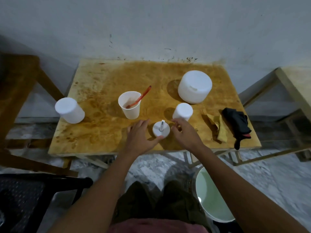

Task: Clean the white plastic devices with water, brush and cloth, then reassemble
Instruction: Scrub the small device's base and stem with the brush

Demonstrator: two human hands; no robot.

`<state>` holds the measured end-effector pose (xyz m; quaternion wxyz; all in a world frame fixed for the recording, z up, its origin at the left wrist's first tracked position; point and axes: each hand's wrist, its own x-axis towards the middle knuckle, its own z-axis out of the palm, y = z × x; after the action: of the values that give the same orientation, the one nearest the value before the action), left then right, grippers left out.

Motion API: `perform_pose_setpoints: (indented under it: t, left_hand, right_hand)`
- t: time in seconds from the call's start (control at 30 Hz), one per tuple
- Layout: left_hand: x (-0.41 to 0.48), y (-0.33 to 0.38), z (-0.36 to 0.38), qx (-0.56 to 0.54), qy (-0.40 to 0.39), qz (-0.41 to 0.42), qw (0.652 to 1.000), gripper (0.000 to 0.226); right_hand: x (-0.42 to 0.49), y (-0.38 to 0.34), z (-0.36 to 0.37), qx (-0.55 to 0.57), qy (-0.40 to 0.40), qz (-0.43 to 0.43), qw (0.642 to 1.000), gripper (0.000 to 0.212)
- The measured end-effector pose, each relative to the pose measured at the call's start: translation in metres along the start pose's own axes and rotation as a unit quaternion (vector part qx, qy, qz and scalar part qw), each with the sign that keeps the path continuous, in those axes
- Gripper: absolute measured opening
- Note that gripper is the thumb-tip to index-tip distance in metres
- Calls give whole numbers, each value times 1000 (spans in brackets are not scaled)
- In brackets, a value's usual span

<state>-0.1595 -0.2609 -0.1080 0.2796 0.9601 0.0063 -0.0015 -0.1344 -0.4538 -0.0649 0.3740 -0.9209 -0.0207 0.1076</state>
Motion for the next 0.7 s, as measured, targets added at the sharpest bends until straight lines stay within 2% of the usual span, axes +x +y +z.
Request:
perform_pose_setpoints:
  t: [0.1, 0.17, 0.33, 0.57, 0.7]
  left_hand:
    - [12, -3, -1, 42, -37, 39, 998, 97]
    - [18, -5, -1, 48, -50, 53, 996, 90]
    - [23, -14, 6, 3, -6, 74, 997, 79]
    - [22, -12, 10, -26, 22, 90, 995, 69]
    - [7, 7, -1, -61, 29, 82, 994, 72]
  right_hand:
    - [11, 7, 6, -25, -41, 4, 999, 36]
    - [18, 12, 10, -29, -45, -1, 999, 37]
    - [29, 21, 17, -21, -44, -12, 999, 33]
    - [22, 22, 18, 37, -5, -22, 999, 29]
    - [-5, 17, 7, 118, 34, -9, 992, 30]
